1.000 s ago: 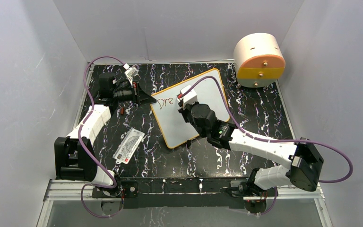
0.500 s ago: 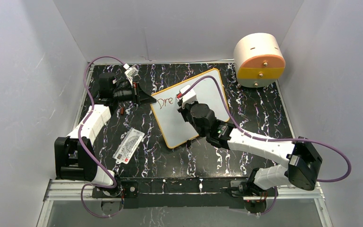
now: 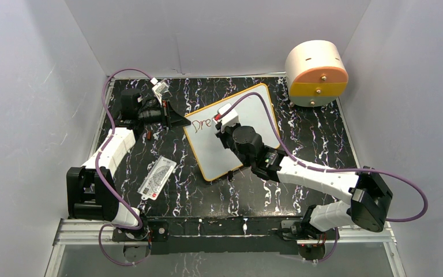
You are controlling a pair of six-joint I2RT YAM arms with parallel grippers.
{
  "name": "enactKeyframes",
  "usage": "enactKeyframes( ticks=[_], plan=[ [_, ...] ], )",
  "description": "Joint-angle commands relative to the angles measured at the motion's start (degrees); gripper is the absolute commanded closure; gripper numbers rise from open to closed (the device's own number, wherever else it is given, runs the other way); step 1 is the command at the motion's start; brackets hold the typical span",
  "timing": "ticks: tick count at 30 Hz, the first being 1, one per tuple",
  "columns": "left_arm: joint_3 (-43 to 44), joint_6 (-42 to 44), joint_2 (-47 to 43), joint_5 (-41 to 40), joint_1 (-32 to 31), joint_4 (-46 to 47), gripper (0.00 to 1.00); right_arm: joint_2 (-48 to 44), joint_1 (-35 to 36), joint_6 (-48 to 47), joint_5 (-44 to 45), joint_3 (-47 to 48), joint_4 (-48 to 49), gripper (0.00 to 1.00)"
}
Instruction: Write a sentence on the whiteboard
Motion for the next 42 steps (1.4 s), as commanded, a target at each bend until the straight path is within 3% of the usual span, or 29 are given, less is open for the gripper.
enactKeyframes(
  ticks=[1, 21, 42],
  plan=[
    [-0.4, 1.4, 1.2, -0.4, -1.2, -3.7, 1.0, 0.2, -0.2, -0.3, -2.2, 1.3, 2.1, 1.0],
    [-0.1, 1.9, 1.3, -0.6, -1.2, -3.9, 1.0, -2.6, -0.3, 0.6, -2.2, -0.5, -6.2, 1.0],
    [0.0, 2.1, 1.3, -0.3, -1.4, -3.9, 1.0, -1.2, -1.2, -1.2, 1.0, -0.1, 0.2, 1.0]
  ],
)
